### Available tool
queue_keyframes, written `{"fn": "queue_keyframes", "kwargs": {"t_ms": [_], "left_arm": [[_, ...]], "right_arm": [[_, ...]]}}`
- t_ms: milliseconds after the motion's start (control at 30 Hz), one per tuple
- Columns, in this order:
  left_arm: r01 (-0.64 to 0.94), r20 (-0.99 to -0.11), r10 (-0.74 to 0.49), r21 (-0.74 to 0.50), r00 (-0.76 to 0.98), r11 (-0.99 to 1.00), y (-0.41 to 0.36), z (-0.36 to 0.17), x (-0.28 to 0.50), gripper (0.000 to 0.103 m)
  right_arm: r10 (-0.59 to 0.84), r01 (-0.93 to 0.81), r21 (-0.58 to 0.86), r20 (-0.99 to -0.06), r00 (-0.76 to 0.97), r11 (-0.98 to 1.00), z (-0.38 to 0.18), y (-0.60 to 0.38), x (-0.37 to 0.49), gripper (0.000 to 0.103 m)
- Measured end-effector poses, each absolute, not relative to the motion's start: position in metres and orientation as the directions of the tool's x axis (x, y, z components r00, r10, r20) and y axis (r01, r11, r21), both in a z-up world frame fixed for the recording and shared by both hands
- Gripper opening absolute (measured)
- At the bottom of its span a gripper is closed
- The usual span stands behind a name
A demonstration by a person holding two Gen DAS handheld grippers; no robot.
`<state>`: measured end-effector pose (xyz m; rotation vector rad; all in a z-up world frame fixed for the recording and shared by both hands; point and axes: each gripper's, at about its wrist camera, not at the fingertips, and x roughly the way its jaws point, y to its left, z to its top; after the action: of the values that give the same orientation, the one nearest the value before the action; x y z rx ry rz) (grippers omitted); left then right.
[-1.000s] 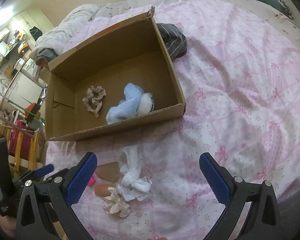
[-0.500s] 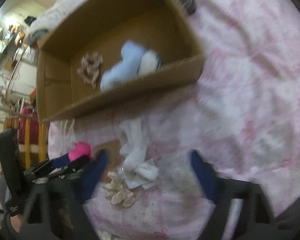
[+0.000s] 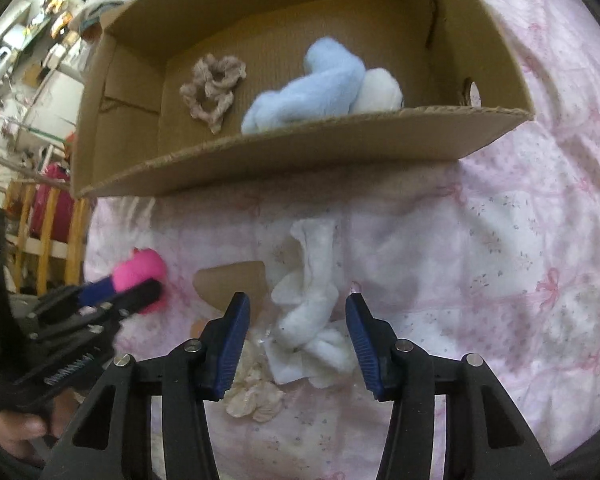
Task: Organize soft objects
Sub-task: 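Grasp the pink rubber duck with the left tool while the right tool grasps the white cloth, then carry the duck with the left tool while the right tool carries the white cloth over the box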
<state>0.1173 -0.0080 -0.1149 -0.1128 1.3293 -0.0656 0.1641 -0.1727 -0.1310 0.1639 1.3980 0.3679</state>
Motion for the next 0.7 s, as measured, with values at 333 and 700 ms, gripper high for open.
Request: {"fn": "queue_keyframes", "kwargs": {"t_ms": [333, 700], "left_arm": [[-0.060, -0.959, -0.086, -0.106, 0.268, 0.993, 0.005, -0.106, 0.113, 0.037], [-0.077, -0.953, -0.030, -0.056, 0.303, 0.995, 0.008, -0.100, 0.109, 0.037]], "right_arm": [[0.417, -0.163, 0.389, -0.884, 0.213, 0.907, -0.109, -0.178, 0.157, 0.024], [0.495, -0.199, 0.454, -0.818, 0.295, 0.868, -0.083, -0.189, 0.147, 0.024]]}}
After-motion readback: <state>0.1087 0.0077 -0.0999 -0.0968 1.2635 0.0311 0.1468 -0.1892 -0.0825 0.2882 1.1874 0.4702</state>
